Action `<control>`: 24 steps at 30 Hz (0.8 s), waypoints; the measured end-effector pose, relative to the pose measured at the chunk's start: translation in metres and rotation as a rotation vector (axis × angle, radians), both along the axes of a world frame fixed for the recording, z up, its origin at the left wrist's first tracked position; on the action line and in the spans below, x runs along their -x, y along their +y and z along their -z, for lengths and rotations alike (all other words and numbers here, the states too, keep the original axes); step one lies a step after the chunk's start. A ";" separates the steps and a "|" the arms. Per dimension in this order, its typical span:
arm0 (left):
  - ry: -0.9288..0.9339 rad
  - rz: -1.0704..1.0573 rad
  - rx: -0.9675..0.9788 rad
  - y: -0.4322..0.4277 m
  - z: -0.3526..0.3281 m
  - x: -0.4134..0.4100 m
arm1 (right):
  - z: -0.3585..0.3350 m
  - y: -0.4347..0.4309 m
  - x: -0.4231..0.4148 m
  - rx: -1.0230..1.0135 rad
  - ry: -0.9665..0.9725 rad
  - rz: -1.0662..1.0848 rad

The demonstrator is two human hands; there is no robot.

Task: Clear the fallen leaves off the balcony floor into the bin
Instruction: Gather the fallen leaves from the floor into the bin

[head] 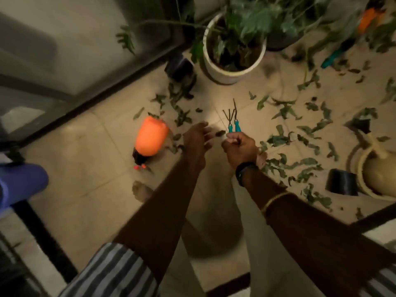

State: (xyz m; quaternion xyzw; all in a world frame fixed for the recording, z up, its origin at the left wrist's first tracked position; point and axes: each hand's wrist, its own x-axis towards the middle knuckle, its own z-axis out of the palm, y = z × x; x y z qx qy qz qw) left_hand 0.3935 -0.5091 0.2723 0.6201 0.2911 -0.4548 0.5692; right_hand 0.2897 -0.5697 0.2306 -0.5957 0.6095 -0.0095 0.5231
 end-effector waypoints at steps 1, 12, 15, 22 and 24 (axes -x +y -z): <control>0.002 -0.025 -0.007 -0.002 0.029 -0.001 | 0.028 -0.008 0.002 -0.017 0.027 -0.001; 0.078 -0.013 -0.048 -0.002 0.295 0.009 | 0.334 -0.044 -0.009 0.266 0.400 -0.635; 0.096 -0.022 -0.016 0.007 0.328 0.013 | 0.385 -0.042 -0.012 0.355 0.449 -0.838; 0.111 0.004 -0.074 0.038 0.347 -0.001 | 0.390 -0.019 -0.038 0.250 0.318 -0.511; 0.103 0.035 -0.091 0.045 0.342 -0.011 | 0.363 0.000 -0.052 0.135 0.065 -0.458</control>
